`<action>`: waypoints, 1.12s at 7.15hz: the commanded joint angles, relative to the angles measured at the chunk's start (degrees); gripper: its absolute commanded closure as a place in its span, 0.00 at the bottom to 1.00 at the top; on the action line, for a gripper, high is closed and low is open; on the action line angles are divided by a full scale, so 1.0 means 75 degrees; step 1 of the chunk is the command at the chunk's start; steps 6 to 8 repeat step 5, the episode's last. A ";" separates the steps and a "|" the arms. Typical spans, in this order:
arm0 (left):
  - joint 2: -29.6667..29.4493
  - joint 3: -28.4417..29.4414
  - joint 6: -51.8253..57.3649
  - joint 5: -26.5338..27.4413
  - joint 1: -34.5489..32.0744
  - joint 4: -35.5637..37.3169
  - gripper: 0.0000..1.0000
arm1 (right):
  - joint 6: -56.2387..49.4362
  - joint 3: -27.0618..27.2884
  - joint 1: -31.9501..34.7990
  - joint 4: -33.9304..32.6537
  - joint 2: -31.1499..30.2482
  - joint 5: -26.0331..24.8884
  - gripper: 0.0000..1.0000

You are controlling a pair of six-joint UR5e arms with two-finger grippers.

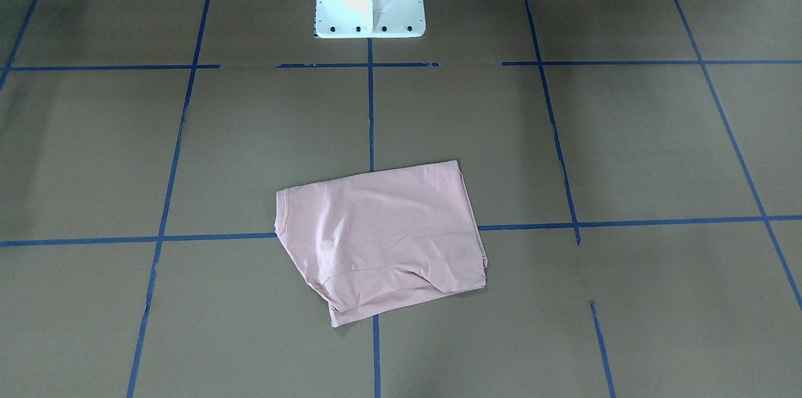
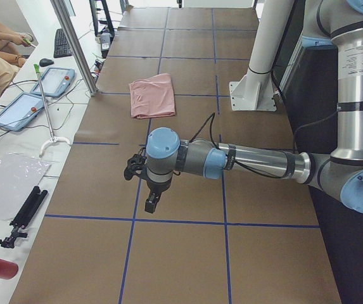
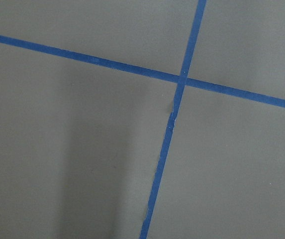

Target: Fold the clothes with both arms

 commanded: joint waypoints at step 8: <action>-0.0095 0.0103 -0.0013 0.0004 0.0018 -0.0007 0.00 | -0.0023 0.0331 -0.0084 0.0036 0.0137 0.0379 0.00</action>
